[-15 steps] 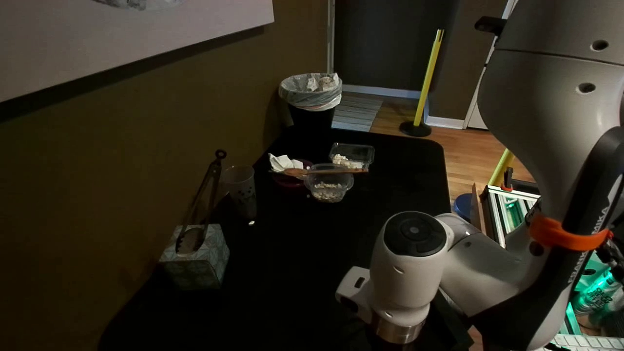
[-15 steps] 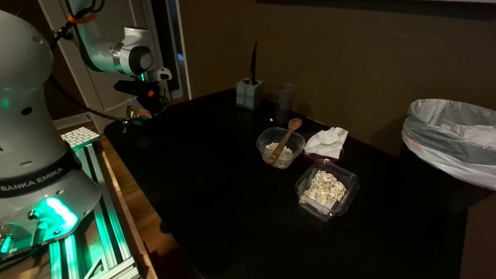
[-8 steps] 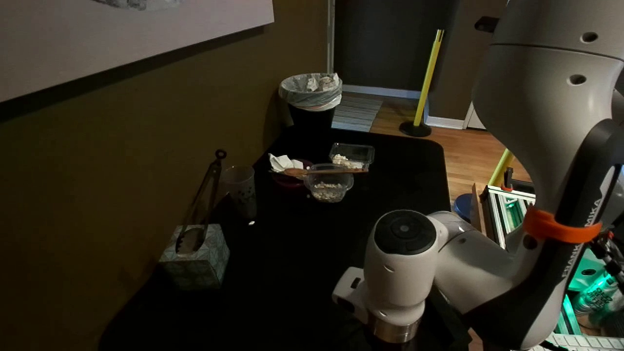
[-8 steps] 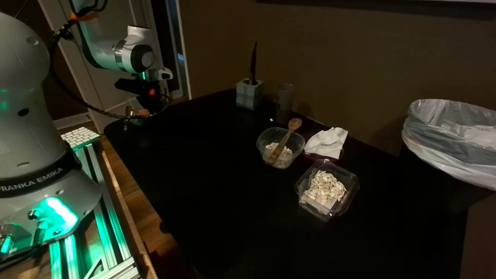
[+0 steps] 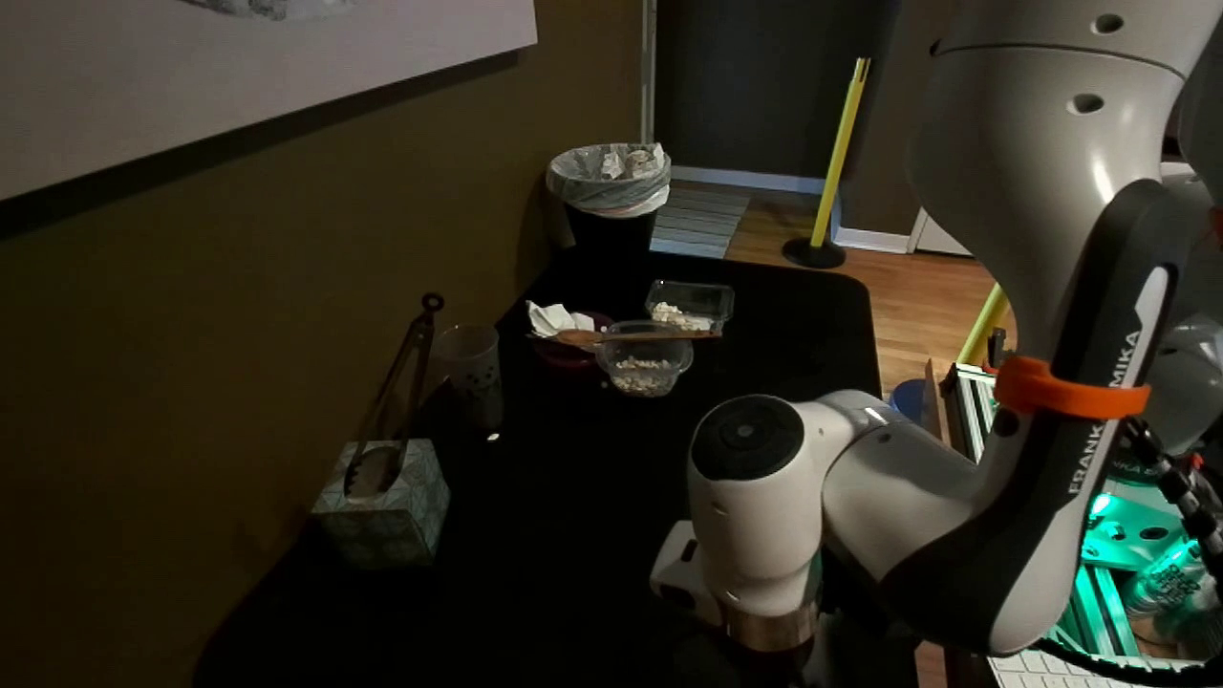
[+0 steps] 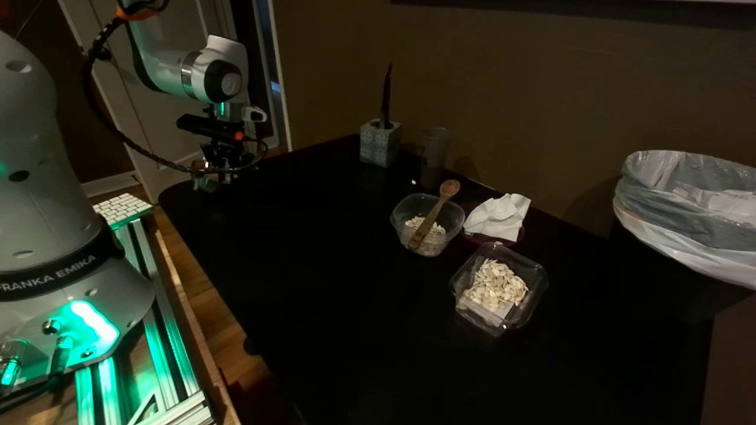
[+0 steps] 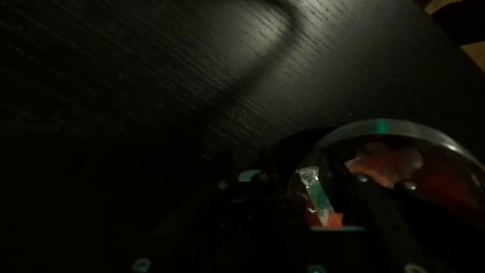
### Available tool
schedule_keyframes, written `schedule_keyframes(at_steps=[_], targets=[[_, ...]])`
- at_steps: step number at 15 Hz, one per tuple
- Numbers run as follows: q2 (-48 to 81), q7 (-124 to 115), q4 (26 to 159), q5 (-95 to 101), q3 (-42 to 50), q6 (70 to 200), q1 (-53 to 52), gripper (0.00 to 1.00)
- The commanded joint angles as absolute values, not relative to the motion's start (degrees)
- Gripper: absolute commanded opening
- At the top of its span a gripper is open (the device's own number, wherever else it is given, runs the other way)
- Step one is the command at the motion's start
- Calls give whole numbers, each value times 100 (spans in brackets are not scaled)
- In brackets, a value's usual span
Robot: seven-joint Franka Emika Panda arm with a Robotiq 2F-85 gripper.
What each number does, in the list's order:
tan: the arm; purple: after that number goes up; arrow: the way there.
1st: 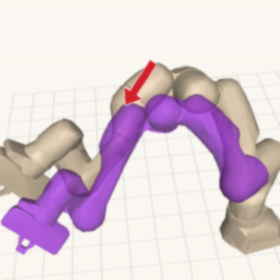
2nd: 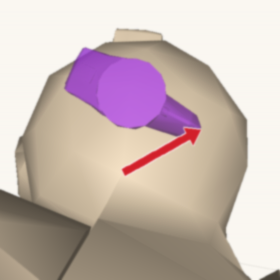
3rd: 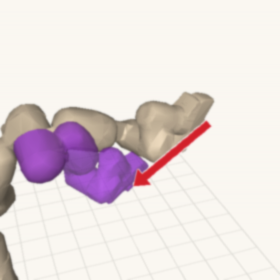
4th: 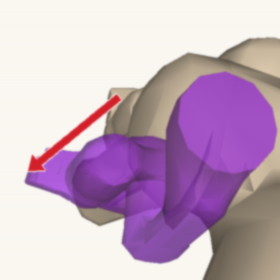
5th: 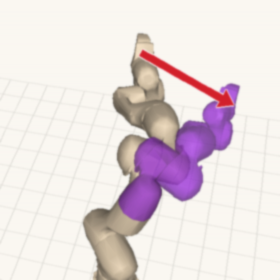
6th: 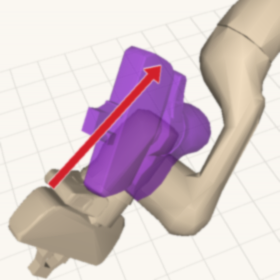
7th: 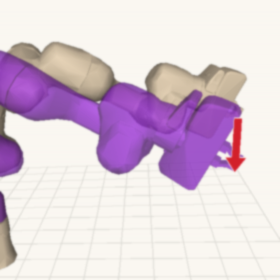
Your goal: Move the silver bowl to the left.
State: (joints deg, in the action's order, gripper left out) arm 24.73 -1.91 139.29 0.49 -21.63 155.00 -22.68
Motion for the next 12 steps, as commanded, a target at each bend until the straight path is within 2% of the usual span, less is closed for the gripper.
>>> schedule_keyframes(at_steps=[1, 5, 6, 12], targets=[[2387, 188, 13903, -119, -2346, 15061, -2026, 69], [2366, 492, 13895, -257, -2477, 14939, -1857, 97], [2367, 565, 13890, -312, -2513, 14929, -1816, 100], [2369, 712, 13883, -461, -2568, 14909, -1759, 100]])
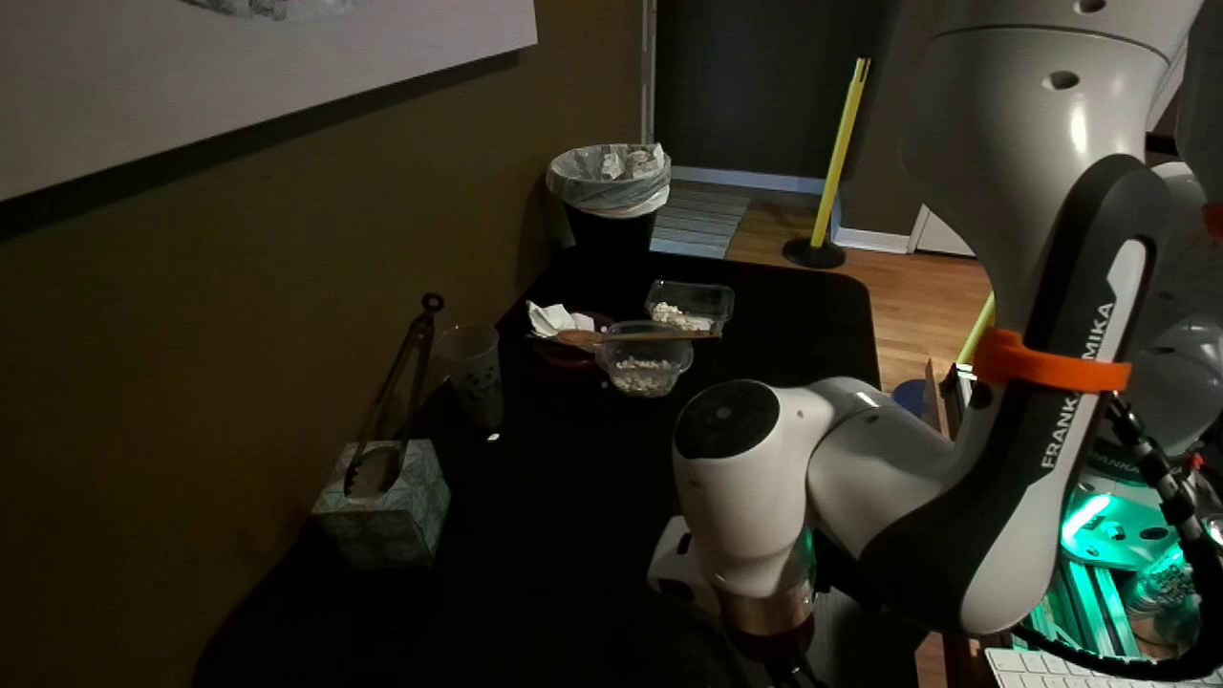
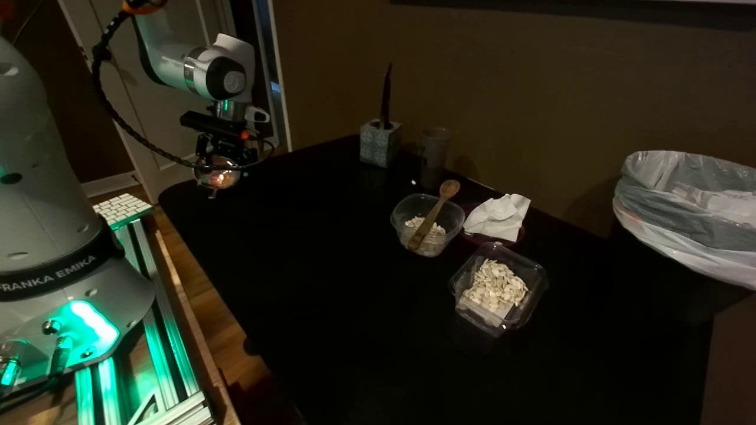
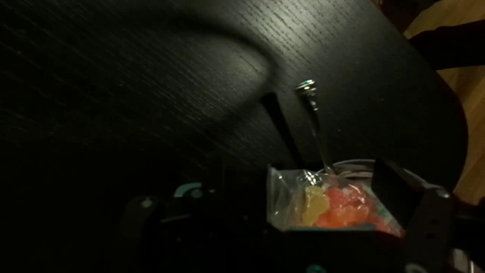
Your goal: Move the silver bowl to the left.
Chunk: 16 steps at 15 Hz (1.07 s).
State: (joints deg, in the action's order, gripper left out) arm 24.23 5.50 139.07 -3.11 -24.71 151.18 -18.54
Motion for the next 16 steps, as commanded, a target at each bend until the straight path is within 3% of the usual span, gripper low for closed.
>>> schedule_keyframes(at_steps=[1, 16], targets=[[2369, 721, 13882, -474, -2569, 14907, -1760, 100], [2362, 840, 13870, -789, -2689, 14973, -1598, 100]])
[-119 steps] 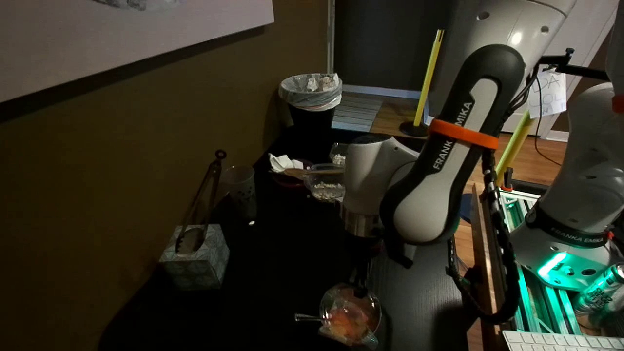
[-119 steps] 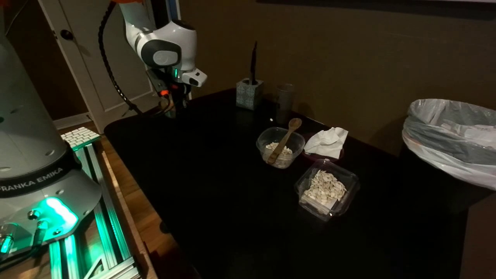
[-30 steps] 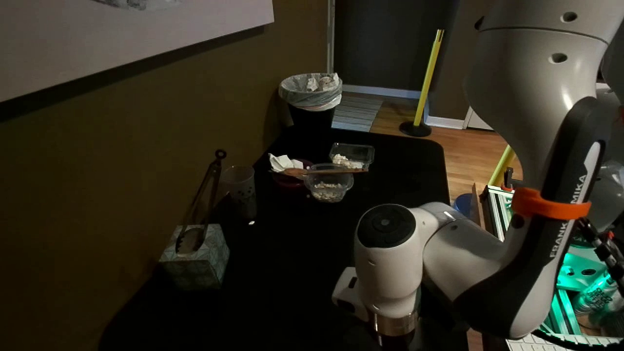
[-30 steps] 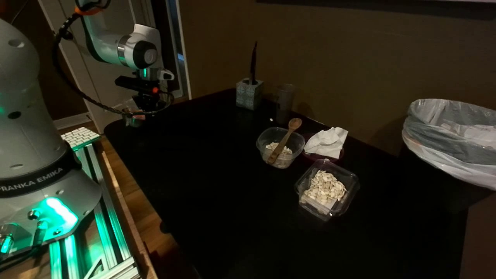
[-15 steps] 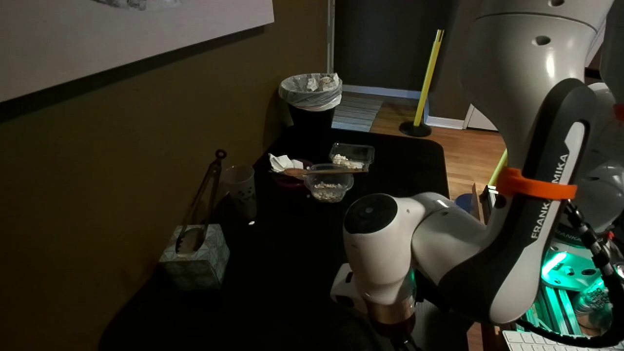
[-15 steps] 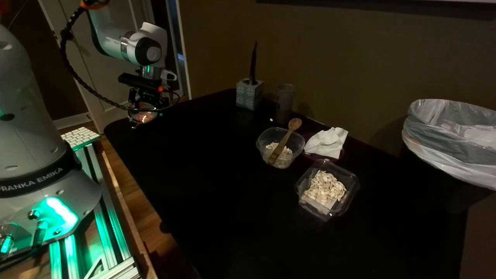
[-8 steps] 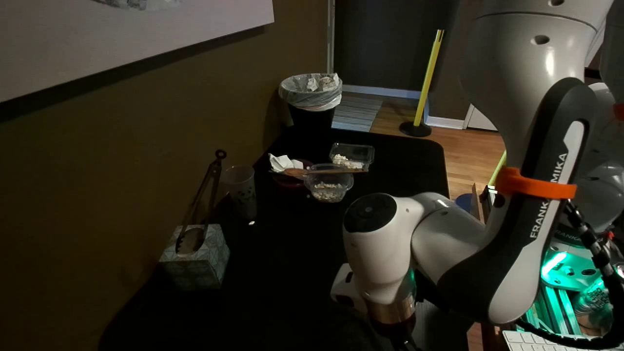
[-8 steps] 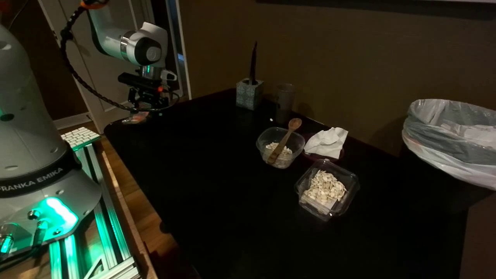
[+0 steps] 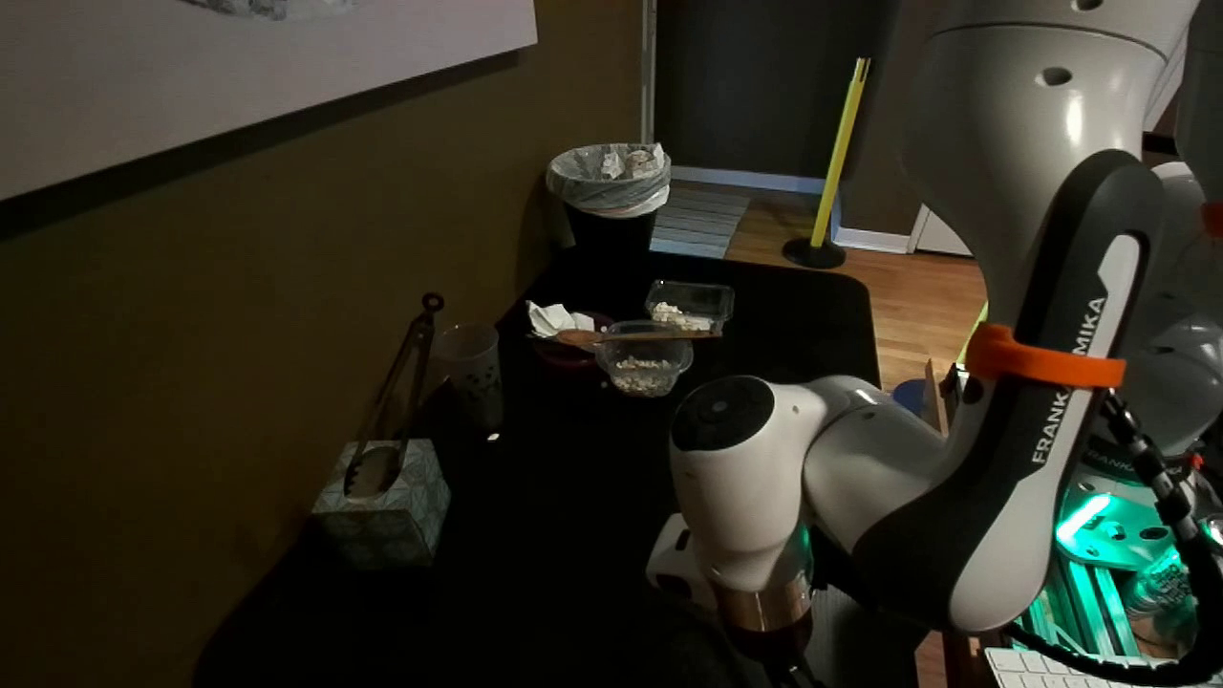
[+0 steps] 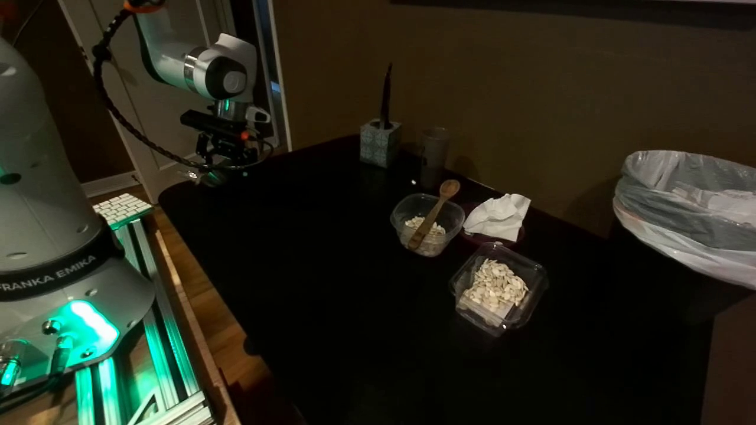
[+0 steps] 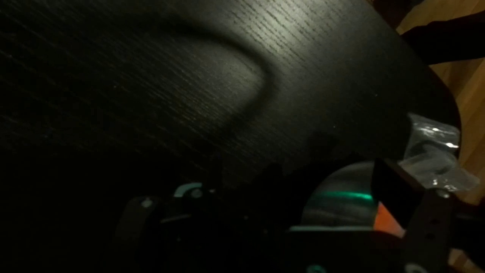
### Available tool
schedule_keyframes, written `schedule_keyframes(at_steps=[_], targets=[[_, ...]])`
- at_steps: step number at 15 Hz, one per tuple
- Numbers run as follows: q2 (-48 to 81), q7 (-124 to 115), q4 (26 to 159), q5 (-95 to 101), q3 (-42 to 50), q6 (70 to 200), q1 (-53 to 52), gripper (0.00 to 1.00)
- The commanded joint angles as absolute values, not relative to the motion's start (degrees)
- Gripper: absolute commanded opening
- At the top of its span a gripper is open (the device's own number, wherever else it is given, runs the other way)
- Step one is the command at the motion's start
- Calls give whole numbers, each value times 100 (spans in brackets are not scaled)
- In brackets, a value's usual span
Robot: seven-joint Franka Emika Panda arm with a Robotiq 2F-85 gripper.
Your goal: Move the silver bowl to the left.
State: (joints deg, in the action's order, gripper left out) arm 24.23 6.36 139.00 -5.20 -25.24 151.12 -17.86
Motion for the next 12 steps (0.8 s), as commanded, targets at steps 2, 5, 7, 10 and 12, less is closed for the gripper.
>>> schedule_keyframes(at_steps=[2, 5, 7, 10, 12], targets=[[2273, 966, 13887, -1149, -2872, 15001, -1404, 100], [1942, 883, 14015, -1738, -3031, 15351, -1203, 100], [1617, 798, 14142, -2116, -3071, 15768, -1114, 100], [1760, 804, 13927, -2047, -2911, 15864, -1223, 100], [1557, 767, 14003, -2128, -2891, 15972, -1210, 100]])
